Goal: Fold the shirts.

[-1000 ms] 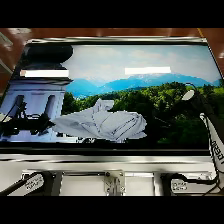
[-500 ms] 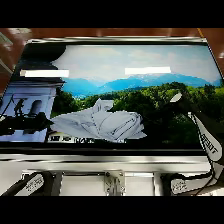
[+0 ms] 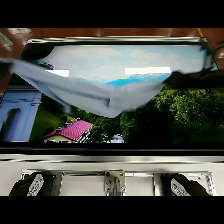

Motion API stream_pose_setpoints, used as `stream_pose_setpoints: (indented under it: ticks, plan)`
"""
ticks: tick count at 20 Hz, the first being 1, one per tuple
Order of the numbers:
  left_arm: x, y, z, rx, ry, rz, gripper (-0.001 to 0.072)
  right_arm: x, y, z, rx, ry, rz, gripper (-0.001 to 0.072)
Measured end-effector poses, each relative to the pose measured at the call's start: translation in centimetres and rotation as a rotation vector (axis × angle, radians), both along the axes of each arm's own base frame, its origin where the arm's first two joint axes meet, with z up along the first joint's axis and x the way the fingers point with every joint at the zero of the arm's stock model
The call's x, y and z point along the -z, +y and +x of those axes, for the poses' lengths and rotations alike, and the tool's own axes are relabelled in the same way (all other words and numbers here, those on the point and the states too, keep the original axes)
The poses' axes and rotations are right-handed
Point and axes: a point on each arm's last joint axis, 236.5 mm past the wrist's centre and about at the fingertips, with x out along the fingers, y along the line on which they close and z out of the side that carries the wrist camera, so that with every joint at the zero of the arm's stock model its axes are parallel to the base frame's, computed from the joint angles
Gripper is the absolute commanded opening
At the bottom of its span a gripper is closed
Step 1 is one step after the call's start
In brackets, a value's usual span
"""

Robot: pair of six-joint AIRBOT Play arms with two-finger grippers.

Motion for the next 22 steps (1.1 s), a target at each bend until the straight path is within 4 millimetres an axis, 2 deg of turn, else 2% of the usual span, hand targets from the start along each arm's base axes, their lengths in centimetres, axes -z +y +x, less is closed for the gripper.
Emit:
stream_pose_setpoints:
  ticks: [1,3,5,6,8,10,11,13,14,17,18,20,22]
  plan:
    - [-4.7,-0.5,-1.9,-0.017,-0.123,0.002,0.0037,-4.9,-0.5,-0.6,0.041,-0.14,-0.006,0.0065]
    - [-12.4,-1.9,-6.5,-0.036,-0.336,0.022,0.0037,-14.9,-1.4,-3.6,0.123,-0.429,-0.012,0.0066]
    - [-17.5,-3.5,-11.2,-0.038,-0.494,0.048,0.0037,-22.2,-1.8,-7.8,0.179,-0.65,-0.026,0.0066]
    - [-19.4,-4.4,-13.5,-0.035,-0.557,0.061,0.0037,-24.9,-1.9,-10.0,0.2,-0.738,-0.035,0.0066]
    - [-21.4,-5.8,-16.7,-0.028,-0.639,0.088,0.0037,-29.1,-2.2,-14.2,0.241,-0.883,-0.063,0.0066]
    - [-21.9,-6.7,-18.5,-0.037,-0.67,0.137,0.0038,-31.7,-2.6,-17.5,0.276,-0.981,-0.106,0.0066]
    - [-21.4,-7.1,-18.8,-0.035,-0.661,0.178,0.0038,-32.6,-2.9,-18.9,0.298,-1.019,-0.134,0.0066]
    - [-19.3,-7.4,-18.0,-0.037,-0.591,0.259,0.0037,-33.5,-3.7,-20.6,0.34,-1.058,-0.193,0.0066]
    - [-17.9,-7.2,-17.2,-0.04,-0.534,0.291,0.0037,-33.4,-4.2,-20.8,0.358,-1.058,-0.226,0.0066]
    - [-12.1,-5.6,-14.0,-0.055,-0.317,0.364,0.0038,-30.9,-5.6,-19.2,0.376,-0.949,-0.318,0.0066]
    - [-9.5,-4.8,-12.7,-0.055,-0.226,0.38,0.0038,-29.1,-6.0,-18.0,0.366,-0.873,-0.346,0.0066]
    - [-3.9,-3.5,-10.6,-0.032,-0.045,0.385,0.0037,-24.2,-6.9,-14.9,0.334,-0.671,-0.398,0.0066]
    - [2.0,-2.3,-8.6,-0.005,0.127,0.359,0.0038,-17.5,-7.9,-11.5,0.293,-0.413,-0.417,0.0066]
